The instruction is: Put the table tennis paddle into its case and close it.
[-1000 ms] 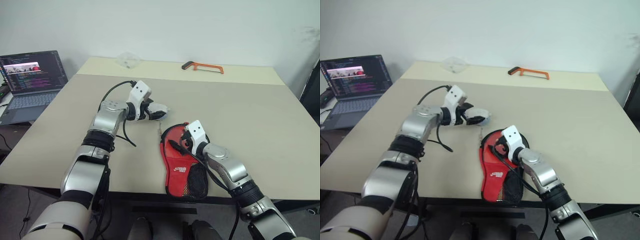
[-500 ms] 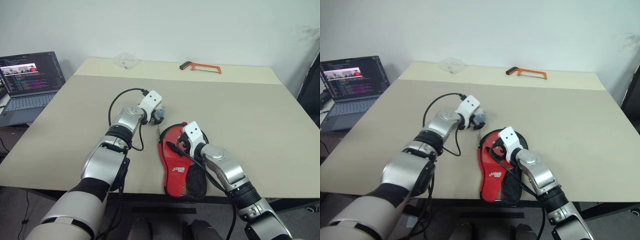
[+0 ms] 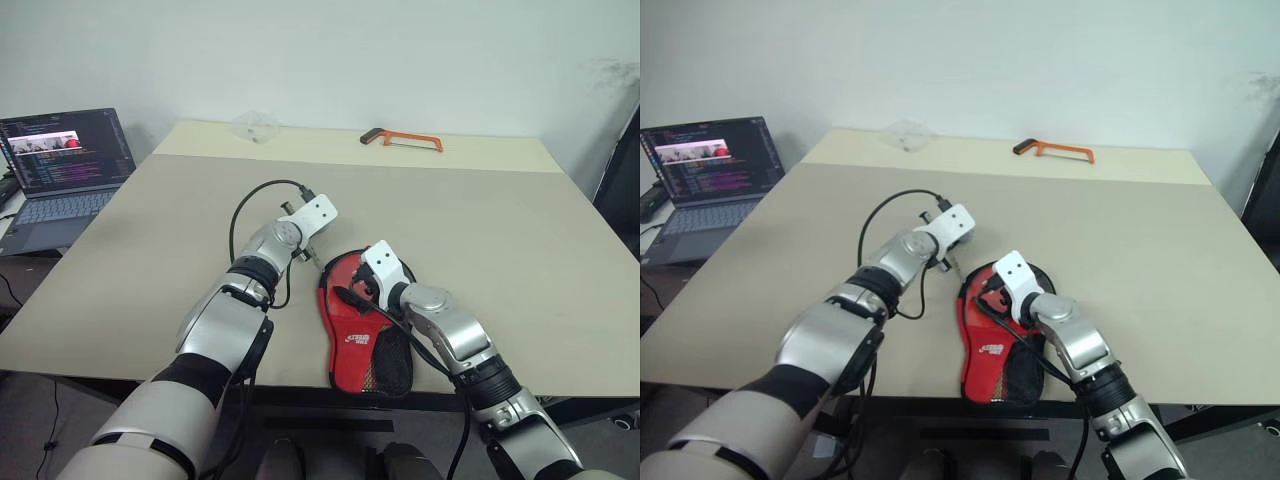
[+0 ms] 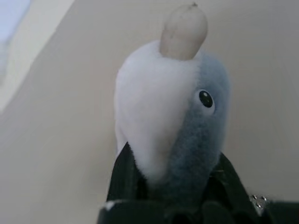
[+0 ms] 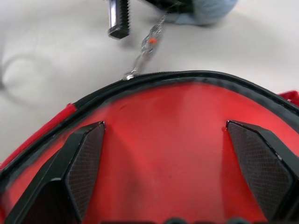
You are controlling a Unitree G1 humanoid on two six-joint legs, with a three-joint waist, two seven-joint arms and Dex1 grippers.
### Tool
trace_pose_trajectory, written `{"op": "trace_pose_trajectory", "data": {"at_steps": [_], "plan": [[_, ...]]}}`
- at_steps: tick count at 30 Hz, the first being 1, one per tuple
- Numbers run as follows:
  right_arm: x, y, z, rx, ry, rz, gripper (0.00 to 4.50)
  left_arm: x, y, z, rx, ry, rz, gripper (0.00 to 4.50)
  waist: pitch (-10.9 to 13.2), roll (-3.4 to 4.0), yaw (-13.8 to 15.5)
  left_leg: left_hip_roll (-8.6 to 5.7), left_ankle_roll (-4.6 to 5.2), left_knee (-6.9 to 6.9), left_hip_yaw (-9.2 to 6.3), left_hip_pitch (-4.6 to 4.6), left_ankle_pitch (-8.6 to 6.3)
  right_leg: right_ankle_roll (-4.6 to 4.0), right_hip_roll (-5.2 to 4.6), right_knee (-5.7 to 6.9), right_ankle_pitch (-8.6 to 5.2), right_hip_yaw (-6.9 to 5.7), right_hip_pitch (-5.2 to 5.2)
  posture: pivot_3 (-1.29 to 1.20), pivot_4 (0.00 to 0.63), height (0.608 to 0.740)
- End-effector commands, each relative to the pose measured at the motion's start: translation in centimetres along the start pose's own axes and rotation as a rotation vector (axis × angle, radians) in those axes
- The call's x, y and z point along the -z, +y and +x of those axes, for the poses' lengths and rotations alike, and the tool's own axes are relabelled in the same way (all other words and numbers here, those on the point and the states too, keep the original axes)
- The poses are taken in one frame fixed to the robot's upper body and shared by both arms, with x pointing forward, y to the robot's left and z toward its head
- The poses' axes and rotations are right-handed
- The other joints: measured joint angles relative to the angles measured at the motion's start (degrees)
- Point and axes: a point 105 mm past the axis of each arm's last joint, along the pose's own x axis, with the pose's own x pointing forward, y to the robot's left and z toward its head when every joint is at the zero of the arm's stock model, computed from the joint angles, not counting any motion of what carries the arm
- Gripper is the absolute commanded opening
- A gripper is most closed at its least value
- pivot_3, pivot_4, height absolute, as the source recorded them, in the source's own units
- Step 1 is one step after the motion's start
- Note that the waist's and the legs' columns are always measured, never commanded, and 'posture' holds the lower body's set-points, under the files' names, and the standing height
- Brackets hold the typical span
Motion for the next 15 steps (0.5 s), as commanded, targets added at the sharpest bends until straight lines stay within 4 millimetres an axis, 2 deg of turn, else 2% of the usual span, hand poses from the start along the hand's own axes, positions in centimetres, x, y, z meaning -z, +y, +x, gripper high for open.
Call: {"op": "trace_pose_trajectory", "data": {"at_steps": [1, 7, 9, 12, 15], "plan": [[5.7, 1.2, -0.3, -0.039, 0.231, 0.016, 4.5, -4.3, 3.5, -0.8, -0.173, -0.107, 0.163, 0.43, 0.0, 0.0, 0.0, 0.0, 0.0, 0.0, 0.0, 0.0, 0.0, 0.0, 0.0, -0.01, 0.0, 0.01, 0.0, 0.0, 0.15, 0.74], [5.0, 1.8, -0.5, -0.064, 0.21, -0.017, 4.5, -8.1, 3.4, -1.2, -0.318, -0.215, 0.404, 0.43, 0.0, 0.0, -0.07, 0.0, 0.0, -0.02, 0.01, 0.0, 0.0, 0.01, 0.01, -0.01, 0.0, 0.04, -0.05, 0.0, 0.15, 0.74], [4.9, 2.0, -0.6, -0.065, 0.21, -0.015, 4.5, -9.2, 2.8, -1.3, -0.359, -0.251, 0.495, 0.43, 0.0, 0.0, -0.05, 0.0, 0.0, -0.02, 0.01, -0.01, 0.0, 0.02, 0.01, -0.01, 0.0, 0.04, -0.05, 0.0, 0.15, 0.74], [5.0, 2.4, -0.9, -0.078, 0.217, -0.02, 4.5, -11.9, 1.2, -1.8, -0.435, -0.377, 0.639, 0.43, 0.0, 0.0, 0.08, -0.01, -0.01, -0.02, 0.03, -0.04, 0.0, 0.02, 0.01, -0.02, -0.01, 0.05, -0.08, 0.0, 0.15, 0.74], [5.1, 2.8, -1.2, -0.088, 0.224, -0.022, 4.5, -13.5, 0.4, -2.4, -0.488, -0.474, 0.65, 0.43, 0.0, 0.0, 0.16, -0.02, -0.01, -0.01, 0.03, -0.09, 0.0, 0.03, -0.01, -0.05, -0.01, 0.05, -0.1, 0.0, 0.15, 0.74]]}}
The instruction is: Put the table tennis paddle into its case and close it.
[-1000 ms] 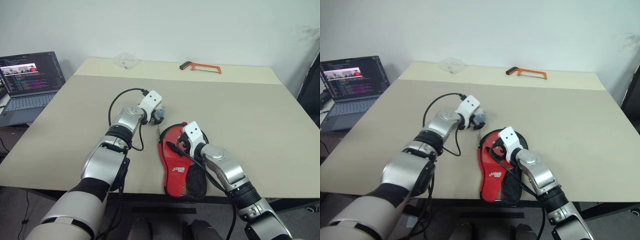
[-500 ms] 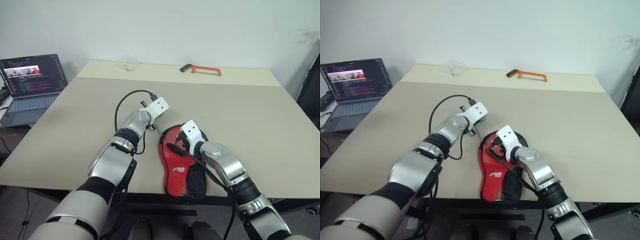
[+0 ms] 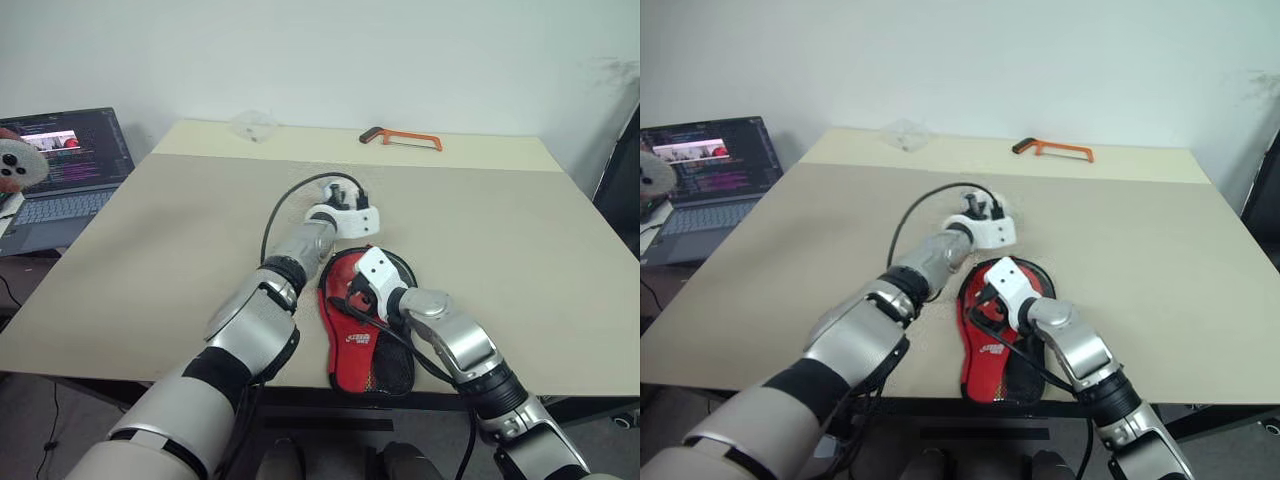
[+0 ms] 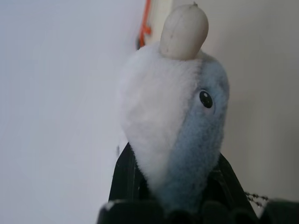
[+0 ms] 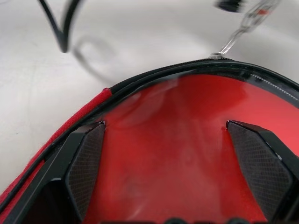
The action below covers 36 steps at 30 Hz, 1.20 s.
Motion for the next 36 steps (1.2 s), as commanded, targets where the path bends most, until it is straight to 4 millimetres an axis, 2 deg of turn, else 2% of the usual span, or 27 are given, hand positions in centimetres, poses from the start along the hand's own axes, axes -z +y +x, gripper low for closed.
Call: {"op": "trace_pose_trajectory", "data": {"at_steps": [1, 4, 9, 14, 19, 23, 29, 31, 36], "plan": [[5.1, 1.5, -0.2, -0.044, 0.202, 0.034, 4.5, -3.7, 5.0, 0.4, -0.226, -0.148, 0.032, 0.43, 0.0, 0.0, 0.01, 0.0, 0.0, 0.0, 0.01, -0.01, 0.0, 0.0, 0.0, -0.01, 0.0, 0.0, -0.02, 0.0, 0.15, 0.74], [5.2, 1.6, -0.3, -0.043, 0.204, 0.034, 4.5, -5.0, 4.6, 0.3, -0.23, -0.202, 0.033, 0.43, 0.0, 0.0, 0.01, -0.01, 0.0, 0.0, 0.01, -0.02, 0.0, 0.0, -0.01, -0.01, 0.0, 0.0, -0.02, 0.0, 0.15, 0.74], [5.0, 1.8, -0.3, -0.039, 0.203, 0.037, 4.5, -8.4, 3.1, -0.3, -0.214, -0.359, 0.107, 0.43, 0.0, 0.0, 0.11, -0.02, -0.01, 0.0, 0.02, -0.03, 0.0, 0.01, -0.04, -0.03, 0.0, -0.01, -0.01, 0.0, 0.15, 0.74], [5.0, 2.1, -0.2, -0.039, 0.201, 0.042, 4.5, -12.4, 1.2, -1.6, -0.172, -0.555, 0.111, 0.43, 0.0, 0.01, 0.13, -0.03, -0.01, -0.01, 0.05, -0.02, 0.0, 0.0, -0.05, -0.05, -0.01, 0.0, -0.01, 0.0, 0.15, 0.74], [5.0, 2.1, -0.1, -0.041, 0.199, 0.038, 4.5, -13.8, -0.4, -2.2, -0.111, -0.615, 0.089, 0.43, -0.06, 0.1, 0.12, -0.05, -0.02, -0.03, 0.08, -0.03, -0.01, 0.01, -0.08, -0.07, -0.02, 0.01, 0.0, 0.0, 0.15, 0.74], [5.0, 2.2, 0.1, -0.044, 0.2, 0.034, 4.5, -13.1, -0.7, -1.9, -0.082, -0.571, 0.074, 0.43, -0.07, 0.12, 0.11, -0.05, -0.02, -0.03, 0.09, -0.02, -0.01, 0.01, -0.09, -0.08, -0.02, 0.01, 0.0, 0.0, 0.15, 0.74], [5.0, 2.1, 0.4, -0.05, 0.198, 0.027, 4.5, -8.8, -2.9, -0.4, 0.132, -0.286, 0.014, 0.43, -0.15, 0.2, -0.04, -0.05, -0.01, -0.01, 0.1, 0.01, -0.01, 0.01, -0.08, -0.05, -0.02, 0.0, 0.0, 0.0, 0.15, 0.74], [5.0, 2.2, 0.5, -0.054, 0.198, 0.023, 4.5, -8.3, -3.1, -0.3, 0.174, -0.262, -0.05, 0.43, -0.18, 0.24, -0.11, -0.05, -0.01, -0.01, 0.1, 0.03, 0.0, 0.01, -0.08, -0.04, -0.01, 0.0, 0.01, 0.0, 0.15, 0.74], [4.9, 2.0, 0.7, -0.059, 0.194, 0.015, 4.5, -7.6, -3.7, -0.6, 0.281, -0.258, -0.16, 2.22, -0.19, 0.26, -0.35, -0.02, -0.01, -0.02, 0.08, 0.04, 0.0, 0.0, -0.06, -0.02, -0.01, 0.01, 0.0, 0.0, 0.15, 0.74]]}}
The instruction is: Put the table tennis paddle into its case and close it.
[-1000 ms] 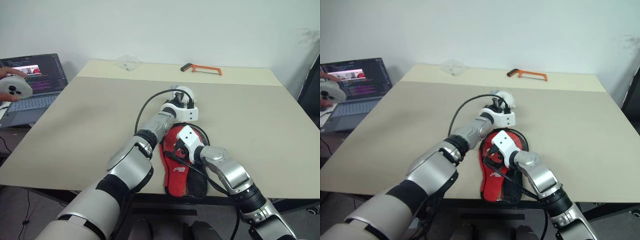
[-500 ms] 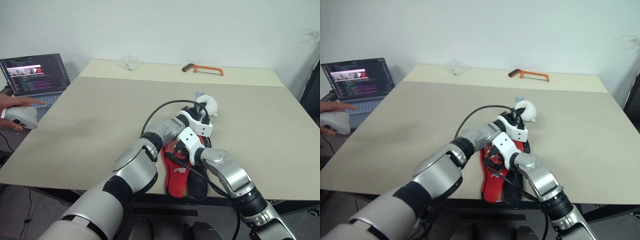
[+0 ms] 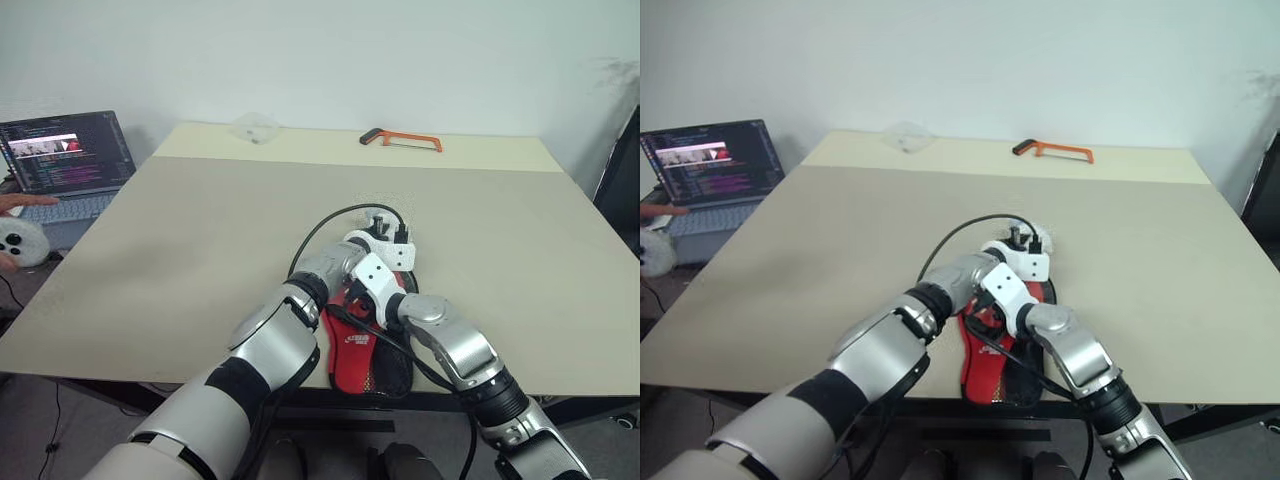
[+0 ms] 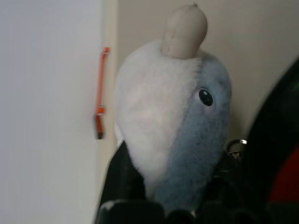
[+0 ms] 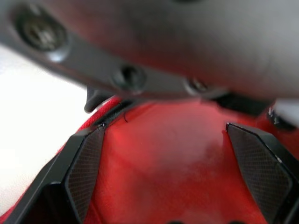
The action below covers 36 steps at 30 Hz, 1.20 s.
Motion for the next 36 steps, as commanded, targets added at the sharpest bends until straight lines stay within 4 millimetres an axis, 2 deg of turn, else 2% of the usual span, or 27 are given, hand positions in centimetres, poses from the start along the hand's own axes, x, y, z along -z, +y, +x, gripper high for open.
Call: {"op": "trace_pose_trajectory", "data": {"at_steps": [1, 6, 7, 14, 19, 25, 28, 31, 36], "plan": [[5.0, 1.0, 0.8, -0.028, 0.19, 0.026, 4.5, -1.3, 2.1, 0.1, -0.031, -0.05, -0.073, 2.59, 0.0, 0.0, -0.07, 0.0, 0.0, 0.0, 0.0, 0.0, 0.0, 0.0, 0.01, 0.0, 0.0, 0.0, 0.0, 0.0, 0.15, 0.74], [4.6, 0.6, 1.0, -0.028, 0.183, 0.021, 4.5, 0.1, 2.7, -0.3, -0.029, -0.023, -0.125, 4.43, -0.12, 0.11, -0.06, 0.0, 0.0, -0.01, -0.03, 0.0, 0.0, 0.0, 0.02, -0.01, -0.01, 0.0, 0.03, 0.0, 0.15, 0.74], [4.6, 0.6, 1.0, -0.028, 0.181, 0.02, 4.5, 0.5, 2.9, -0.4, -0.028, -0.016, -0.131, 4.49, -0.15, 0.15, -0.07, 0.0, 0.0, -0.01, 0.0, 0.05, 0.0, 0.0, 0.02, -0.02, -0.01, 0.02, 0.05, 0.0, 0.15, 0.74], [4.6, 0.4, 1.1, -0.028, 0.178, 0.014, 4.5, 2.5, 3.9, -1.2, -0.017, 0.019, -0.104, 4.49, -0.17, 0.18, -0.3, 0.01, 0.0, -0.02, -0.02, 0.15, 0.0, 0.0, 0.04, 0.04, 0.0, 0.04, 0.08, 0.0, 0.15, 0.74], [4.5, 0.3, 1.3, -0.029, 0.176, 0.009, 4.5, 4.1, 4.3, -1.8, -0.05, 0.066, 0.069, 4.49, -0.17, 0.18, -0.37, 0.01, 0.0, -0.02, -0.02, 0.15, 0.0, 0.0, 0.04, 0.04, 0.0, 0.04, 0.08, 0.0, 0.15, 0.74], [4.0, -0.2, 1.1, -0.029, 0.159, -0.003, 4.5, 5.2, 6.2, -2.6, -0.103, 0.057, -0.012, 4.49, -0.16, 0.18, -0.41, 0.01, 0.0, -0.02, -0.02, 0.16, 0.0, 0.0, 0.04, 0.05, 0.0, 0.04, 0.07, 0.0, 0.15, 0.74], [3.3, -1.0, 0.2, -0.029, 0.138, -0.03, 4.5, 6.1, 7.1, -3.5, -0.098, 0.031, -0.093, 4.49, -0.16, 0.18, -0.34, 0.01, 0.0, -0.04, -0.02, 0.14, 0.0, -0.01, 0.04, 0.04, 0.0, 0.04, 0.05, 0.0, 0.15, 0.74], [2.2, -1.3, -1.4, -0.058, 0.119, -0.071, 4.5, 7.5, 7.1, -4.7, -0.039, 0.008, -0.154, 4.49, -0.15, 0.18, 0.04, 0.0, -0.01, -0.06, 0.0, 0.04, -0.01, -0.01, 0.02, -0.03, -0.01, 0.03, 0.01, 0.0, 0.15, 0.74], [-0.9, -1.0, -4.4, -0.135, 0.054, -0.137, 4.5, 10.7, 8.2, -7.7, -0.019, -0.006, -0.287, 4.49, -0.04, 0.13, 0.21, 0.01, -0.02, -0.15, 0.01, -0.12, -0.02, -0.12, 0.01, -0.06, -0.02, -0.01, -0.1, 0.0, 0.15, 0.74]]}}
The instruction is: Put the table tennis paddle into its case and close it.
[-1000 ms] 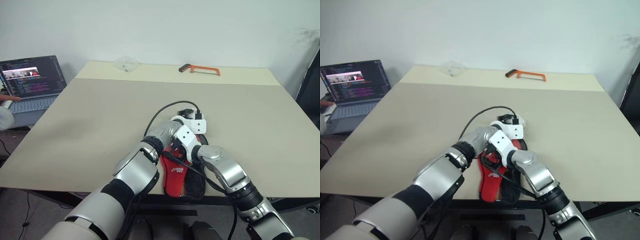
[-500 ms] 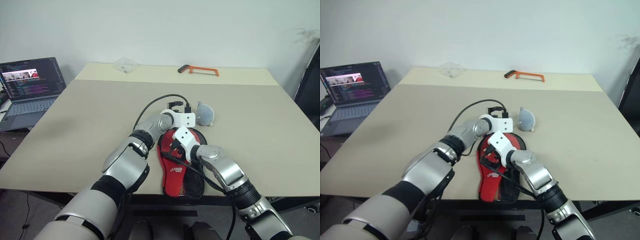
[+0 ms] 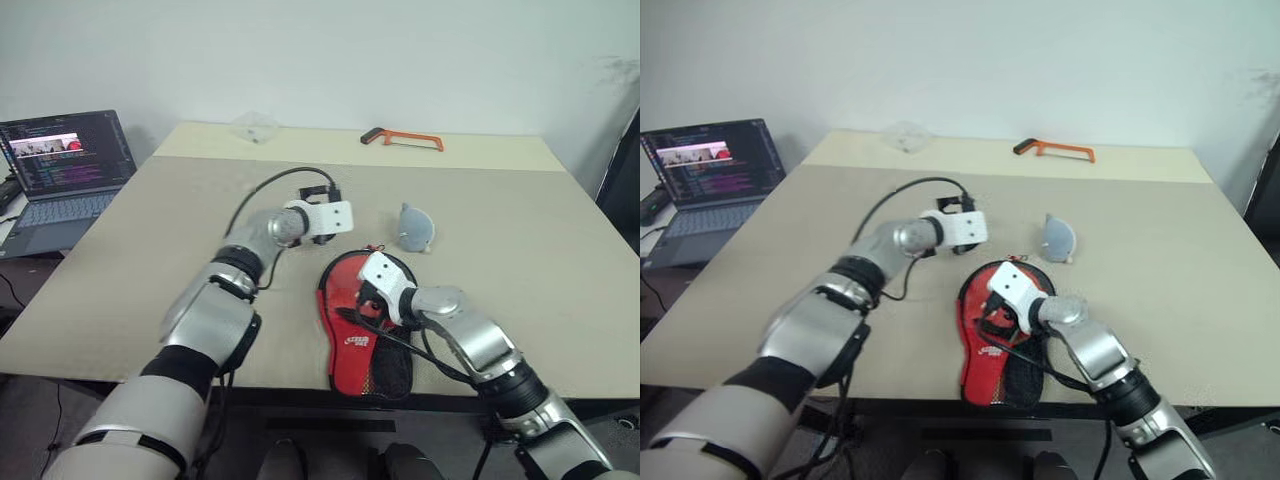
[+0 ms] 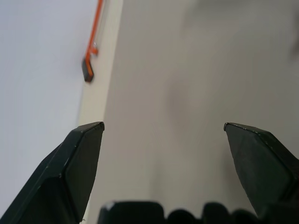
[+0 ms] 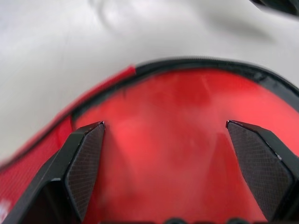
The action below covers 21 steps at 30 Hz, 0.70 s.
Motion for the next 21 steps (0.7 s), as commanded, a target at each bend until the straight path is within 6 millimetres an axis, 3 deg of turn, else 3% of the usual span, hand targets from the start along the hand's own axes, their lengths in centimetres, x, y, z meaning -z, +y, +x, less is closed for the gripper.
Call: {"op": "trace_pose_trajectory", "data": {"at_steps": [1, 4, 7, 11, 13, 17, 21], "plan": [[-1.0, 0.4, -1.8, -0.041, -0.012, -0.008, 4.5, 0.3, 2.2, -1.9, -0.022, -0.075, -0.086, 4.49, 0.05, -0.02, 0.0, 0.0, 0.0, -0.03, 0.0, -0.01, 0.0, -0.05, 0.0, 0.0, 0.01, -0.01, -0.01, 0.0, 0.15, 0.74], [-1.9, 0.0, -3.2, -0.037, -0.023, -0.012, 4.5, 2.2, 2.1, -4.0, 0.035, -0.104, -0.162, 4.49, 0.09, -0.02, -0.02, 0.01, 0.0, -0.11, 0.0, -0.02, 0.0, -0.1, 0.0, 0.0, 0.0, -0.01, -0.06, 0.0, 0.15, 0.74], [-3.2, -0.2, -4.4, -0.027, -0.063, -0.002, 4.5, 2.3, 2.4, -6.2, 0.121, -0.231, -0.353, 4.49, 0.14, -0.05, -0.06, 0.02, 0.0, -0.19, 0.0, -0.02, 0.0, -0.18, -0.01, 0.0, 0.0, -0.04, -0.08, 0.0, 0.15, 0.74], [-5.5, -0.7, -6.8, -0.04, -0.168, -0.013, 4.5, -0.2, 3.4, -9.3, 0.227, -0.496, -0.598, 4.49, 0.37, -0.12, -0.05, 0.04, 0.0, -0.2, -0.04, -0.07, 0.0, -0.28, -0.01, 0.03, 0.02, -0.07, -0.1, 0.0, 0.15, 0.74], [-7.1, -1.6, -8.4, -0.034, -0.244, 0.0, 4.5, -1.8, 2.6, -10.3, 0.291, -0.588, -0.663, 4.49, 0.38, -0.13, -0.11, 0.03, 0.0, -0.18, -0.05, -0.09, 0.0, -0.27, -0.05, 0.02, 0.01, -0.08, -0.09, 0.0, 0.15, 0.74], [-8.7, -5.7, -10.4, 0.099, -0.333, 0.067, 4.5, -4.6, -0.5, -10.0, 0.379, -0.641, -0.71, 4.49, 0.38, -0.12, -0.04, 0.01, 0.01, -0.11, -0.06, 0.05, 0.0, -0.26, -0.09, 0.06, 0.01, -0.09, 0.07, 0.0, 0.15, 0.74], [-8.8, -11.8, -11.3, 0.35, -0.356, 0.211, 4.5, -6.2, -4.2, -7.8, 0.401, -0.596, -0.749, 4.49, 0.38, -0.12, -0.06, 0.03, 0.07, 0.09, -0.11, 0.06, 0.04, -0.18, -0.06, 0.09, 0.03, -0.1, 0.11, 0.0, 0.15, 0.74]]}}
